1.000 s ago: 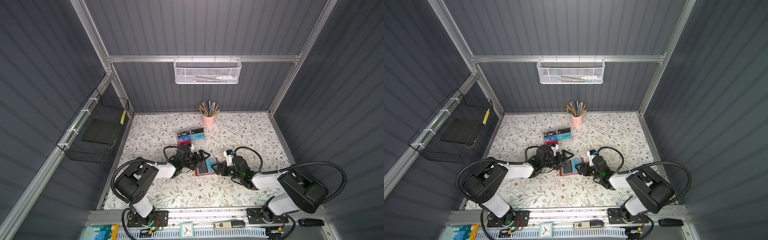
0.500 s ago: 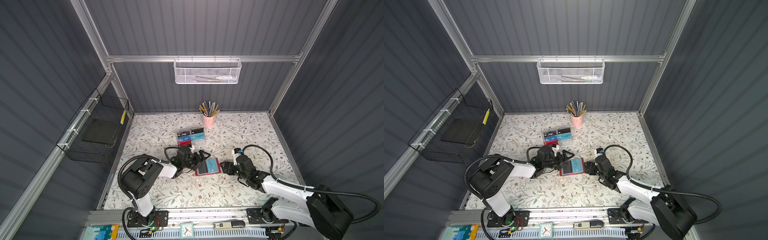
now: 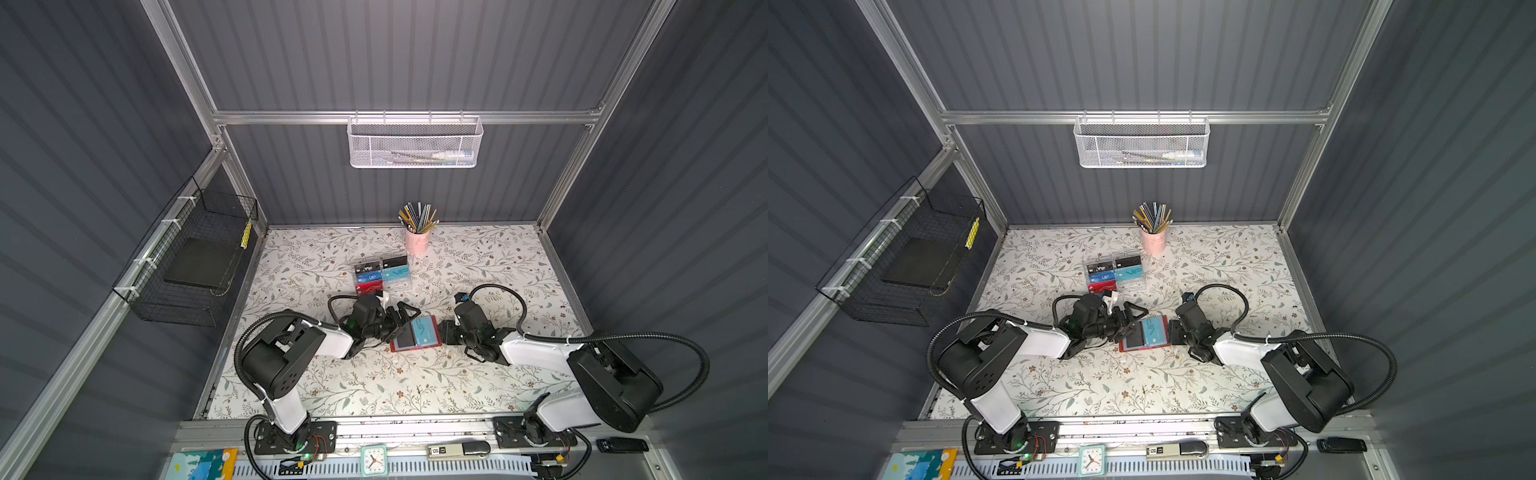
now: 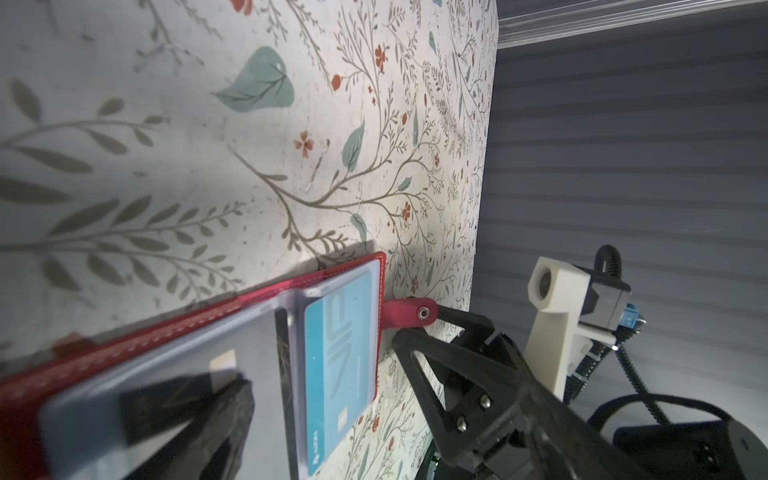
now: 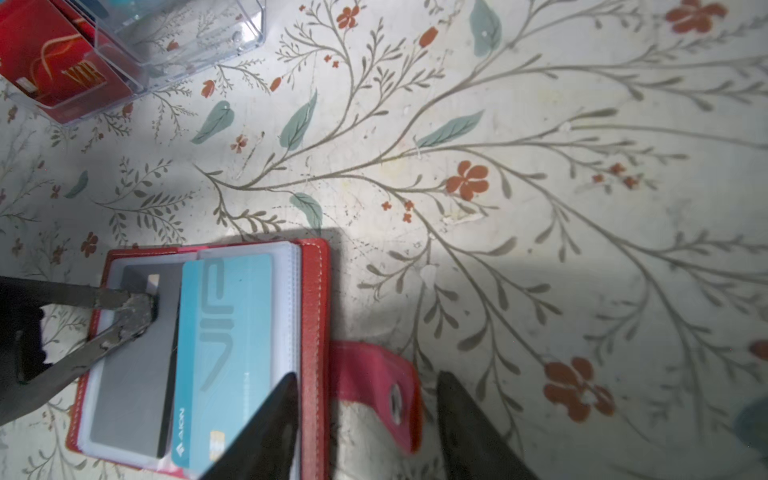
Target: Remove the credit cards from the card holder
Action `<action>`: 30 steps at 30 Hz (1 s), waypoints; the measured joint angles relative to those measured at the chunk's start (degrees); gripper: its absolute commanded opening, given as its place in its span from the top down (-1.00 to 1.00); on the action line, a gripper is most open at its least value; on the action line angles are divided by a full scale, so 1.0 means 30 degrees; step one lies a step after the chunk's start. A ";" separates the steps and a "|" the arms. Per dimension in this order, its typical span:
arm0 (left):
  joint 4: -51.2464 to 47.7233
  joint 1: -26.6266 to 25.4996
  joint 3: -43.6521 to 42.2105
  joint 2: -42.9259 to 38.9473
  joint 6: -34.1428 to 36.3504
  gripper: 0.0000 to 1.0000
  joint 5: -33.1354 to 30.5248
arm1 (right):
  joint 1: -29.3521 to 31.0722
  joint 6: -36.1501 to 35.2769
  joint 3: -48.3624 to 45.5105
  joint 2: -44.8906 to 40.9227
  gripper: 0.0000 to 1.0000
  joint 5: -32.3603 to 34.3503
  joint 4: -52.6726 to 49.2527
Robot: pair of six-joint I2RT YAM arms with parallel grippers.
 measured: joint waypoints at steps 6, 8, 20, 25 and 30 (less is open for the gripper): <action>-0.0262 0.0000 0.0000 -0.0095 0.0160 -1.00 0.0248 | 0.0000 -0.0146 0.0342 0.0925 0.56 -0.0226 0.0335; -0.0408 0.0000 0.0000 -0.0138 0.0277 -1.00 0.0364 | 0.0000 -0.0109 0.0459 0.1137 0.69 -0.0262 0.0452; -0.1362 0.0000 0.0240 -0.0277 0.1217 -1.00 0.1093 | 0.0000 0.0175 0.0583 0.1836 1.00 -0.0437 0.1413; -0.1304 0.0000 0.0240 -0.0248 0.1195 -1.00 0.1406 | -0.0007 0.0612 0.0430 0.2004 1.00 -0.0736 0.2033; -0.0459 -0.0138 0.0284 0.0219 0.1013 -1.00 0.1647 | 0.0000 0.1049 0.0401 0.2484 1.00 -0.1035 0.3067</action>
